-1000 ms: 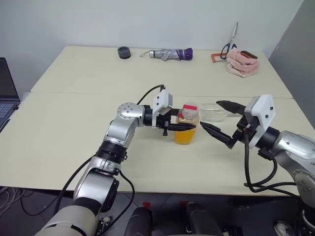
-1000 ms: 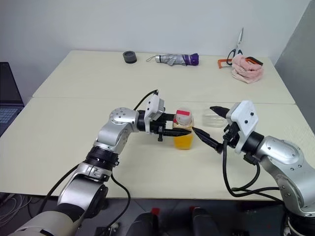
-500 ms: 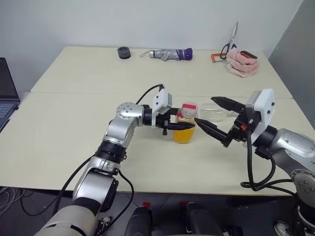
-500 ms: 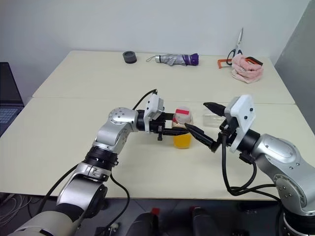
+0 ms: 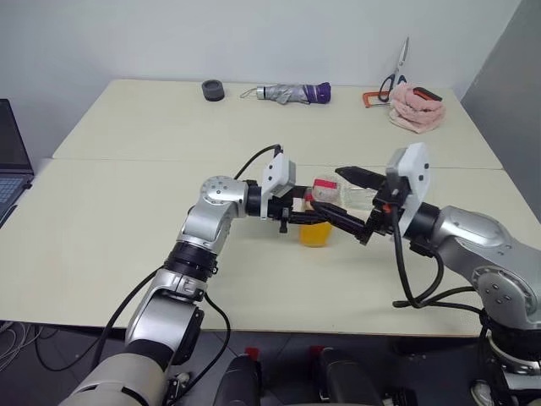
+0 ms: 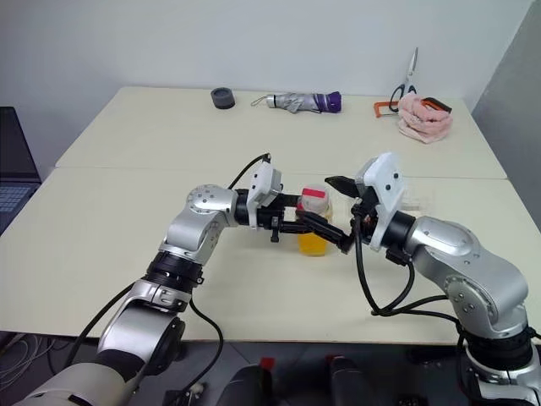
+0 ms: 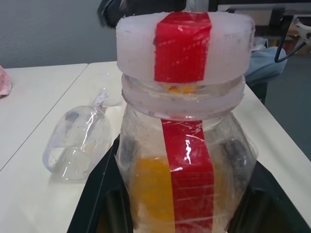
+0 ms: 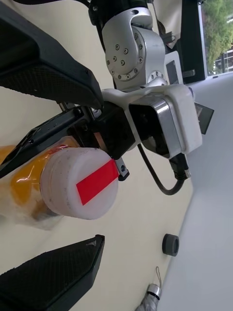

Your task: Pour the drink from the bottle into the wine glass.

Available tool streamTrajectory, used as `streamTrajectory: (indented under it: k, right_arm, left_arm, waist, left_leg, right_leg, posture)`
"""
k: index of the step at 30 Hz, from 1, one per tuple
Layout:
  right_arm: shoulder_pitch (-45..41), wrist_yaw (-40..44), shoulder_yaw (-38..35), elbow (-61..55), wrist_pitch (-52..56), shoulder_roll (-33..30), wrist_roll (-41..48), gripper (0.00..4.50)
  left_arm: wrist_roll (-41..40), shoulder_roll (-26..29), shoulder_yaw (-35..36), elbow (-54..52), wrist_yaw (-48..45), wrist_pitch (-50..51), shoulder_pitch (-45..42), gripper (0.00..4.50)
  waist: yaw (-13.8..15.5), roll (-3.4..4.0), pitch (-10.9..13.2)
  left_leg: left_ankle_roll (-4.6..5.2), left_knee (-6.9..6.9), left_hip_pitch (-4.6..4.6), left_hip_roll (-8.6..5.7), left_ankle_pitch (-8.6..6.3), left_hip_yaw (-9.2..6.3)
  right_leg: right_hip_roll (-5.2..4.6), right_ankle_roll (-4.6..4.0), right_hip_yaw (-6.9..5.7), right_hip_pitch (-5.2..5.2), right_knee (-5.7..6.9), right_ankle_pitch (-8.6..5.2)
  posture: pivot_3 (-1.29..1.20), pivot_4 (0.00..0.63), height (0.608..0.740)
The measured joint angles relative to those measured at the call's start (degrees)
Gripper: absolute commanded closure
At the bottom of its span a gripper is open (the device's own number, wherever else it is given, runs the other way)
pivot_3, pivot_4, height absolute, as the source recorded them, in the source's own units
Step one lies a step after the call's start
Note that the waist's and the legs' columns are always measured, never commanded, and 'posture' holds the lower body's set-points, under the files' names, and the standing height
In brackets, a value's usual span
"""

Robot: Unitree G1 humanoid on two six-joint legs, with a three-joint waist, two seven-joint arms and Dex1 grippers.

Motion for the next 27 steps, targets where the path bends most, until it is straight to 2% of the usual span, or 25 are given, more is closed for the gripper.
streamTrajectory:
  k: [5,6,8,14,21,27]
  right_arm:
    - [-0.5,0.9,1.4,1.8,-1.0,1.1,-1.8,0.09]
    - [-0.6,0.9,1.5,1.9,-1.3,1.4,-2.1,0.26]
    - [-0.9,0.9,1.6,2.1,-1.7,1.9,-2.5,0.67]
    - [-1.7,1.0,1.8,3.0,-2.6,2.9,-3.7,2.68]
    - [-1.7,1.9,2.4,3.1,-3.9,3.1,-5.6,2.68]
    - [-0.1,1.0,-0.6,3.9,-3.7,7.7,-2.4,2.68]
  left_arm:
    - [0.0,0.0,0.0,0.0,0.0,0.0,0.0,2.73]
    - [0.0,0.0,0.0,0.0,0.0,0.0,0.0,2.73]
    - [0.0,0.0,0.0,0.0,0.0,0.0,0.0,2.73]
    - [0.0,0.0,0.0,0.0,-0.1,0.0,0.0,2.73]
    - [0.0,0.2,0.1,-0.1,-0.1,-0.1,0.0,2.73]
    - [-0.4,0.1,0.8,-0.7,-0.1,0.0,0.0,2.74]
  waist:
    - [0.0,0.0,0.0]
    - [0.0,0.0,0.0]
    - [0.0,0.0,0.0]
    - [0.0,0.0,0.0]
    - [0.0,0.0,0.0]
    - [0.0,0.0,0.0]
  left_leg:
    - [0.0,0.0,0.0,0.0,0.0,0.01]
    - [0.0,0.0,0.0,0.0,0.0,0.0]
    - [0.0,0.0,0.0,0.0,0.0,0.01]
    - [0.0,0.0,0.0,0.0,0.0,0.0]
    - [0.0,0.0,0.0,0.0,0.0,0.0]
    - [0.0,0.0,0.0,-0.01,0.0,0.02]
  right_leg:
    - [0.0,0.0,0.0,0.0,0.0,0.0]
    - [0.0,0.0,0.0,0.0,0.0,0.0]
    - [0.0,0.0,0.01,0.0,0.0,0.0]
    - [0.0,0.0,0.0,0.0,0.0,0.0]
    - [0.0,0.0,0.0,0.0,0.0,0.0]
    - [-0.02,0.0,0.01,0.0,0.01,0.0]
  posture:
    - [0.0,0.15,0.74]
    - [0.0,0.15,0.74]
    - [0.0,0.15,0.74]
    - [0.0,0.15,0.74]
    - [0.0,0.15,0.74]
    - [0.0,0.15,0.74]
